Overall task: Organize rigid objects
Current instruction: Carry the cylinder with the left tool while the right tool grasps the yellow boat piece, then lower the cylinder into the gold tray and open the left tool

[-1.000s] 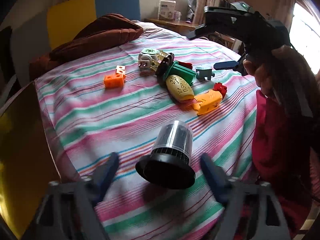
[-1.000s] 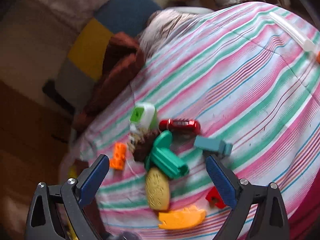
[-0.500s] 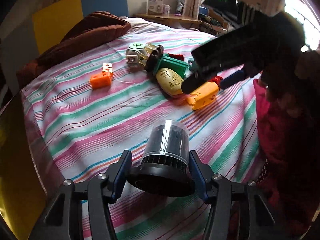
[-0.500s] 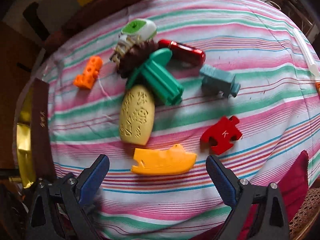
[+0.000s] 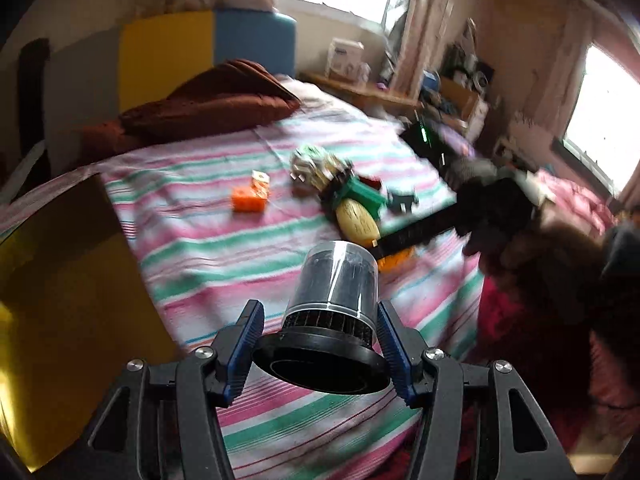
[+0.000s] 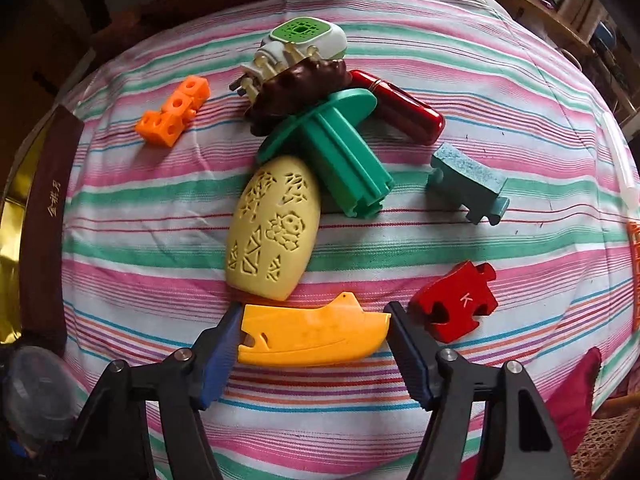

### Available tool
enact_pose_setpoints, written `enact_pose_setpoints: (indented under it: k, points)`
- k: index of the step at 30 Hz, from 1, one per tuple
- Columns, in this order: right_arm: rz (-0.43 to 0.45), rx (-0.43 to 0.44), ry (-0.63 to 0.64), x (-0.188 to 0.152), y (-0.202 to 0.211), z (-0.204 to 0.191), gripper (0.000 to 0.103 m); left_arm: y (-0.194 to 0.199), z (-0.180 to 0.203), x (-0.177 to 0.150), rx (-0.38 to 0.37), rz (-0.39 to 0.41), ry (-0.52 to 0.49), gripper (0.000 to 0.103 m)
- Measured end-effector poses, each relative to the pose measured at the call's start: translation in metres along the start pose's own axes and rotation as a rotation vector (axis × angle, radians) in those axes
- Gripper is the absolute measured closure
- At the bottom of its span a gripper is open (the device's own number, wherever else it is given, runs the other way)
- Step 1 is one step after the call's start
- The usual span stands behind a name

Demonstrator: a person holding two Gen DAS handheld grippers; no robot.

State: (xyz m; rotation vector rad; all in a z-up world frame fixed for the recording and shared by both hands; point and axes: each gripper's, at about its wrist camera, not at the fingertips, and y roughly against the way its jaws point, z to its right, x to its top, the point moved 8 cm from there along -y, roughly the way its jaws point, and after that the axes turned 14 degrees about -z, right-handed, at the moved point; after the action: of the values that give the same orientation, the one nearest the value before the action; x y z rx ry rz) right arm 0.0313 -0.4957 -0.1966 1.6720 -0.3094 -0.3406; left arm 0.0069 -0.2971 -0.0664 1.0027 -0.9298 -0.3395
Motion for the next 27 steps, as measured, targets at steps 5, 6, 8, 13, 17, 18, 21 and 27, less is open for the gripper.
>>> enact_pose_setpoints:
  k: [5,6,8,13,17,18,21,27]
  points:
    - [0.018,-0.043,0.031,0.002,0.004,0.005,0.034,0.041,-0.041,0.001,0.033,0.071,0.117,0.045]
    - [0.021,-0.045,0.034,0.002,0.004,0.004,0.034,0.046,-0.052,0.000,0.044,0.080,0.147,0.045]
    - [0.027,-0.049,0.040,0.002,0.004,0.004,0.034,0.057,-0.076,-0.004,0.079,0.092,0.216,0.045]
    - [0.032,-0.053,0.040,-0.004,0.002,-0.003,0.034,0.077,-0.152,-0.025,0.182,0.097,0.380,0.045]
    - [0.032,-0.053,0.039,0.000,0.003,-0.002,0.034,0.085,-0.211,-0.039,0.219,0.084,0.517,0.045]
    - [0.033,-0.054,0.039,0.000,0.004,-0.001,0.034,0.085,-0.222,-0.041,0.225,0.077,0.543,0.045]
    - [0.034,-0.054,0.040,0.001,0.005,0.001,0.034,0.079,-0.256,-0.044,0.266,0.036,0.610,0.045]
    - [0.036,-0.059,0.051,0.001,0.005,0.001,0.034,0.064,-0.312,-0.034,0.354,-0.019,0.640,0.045]
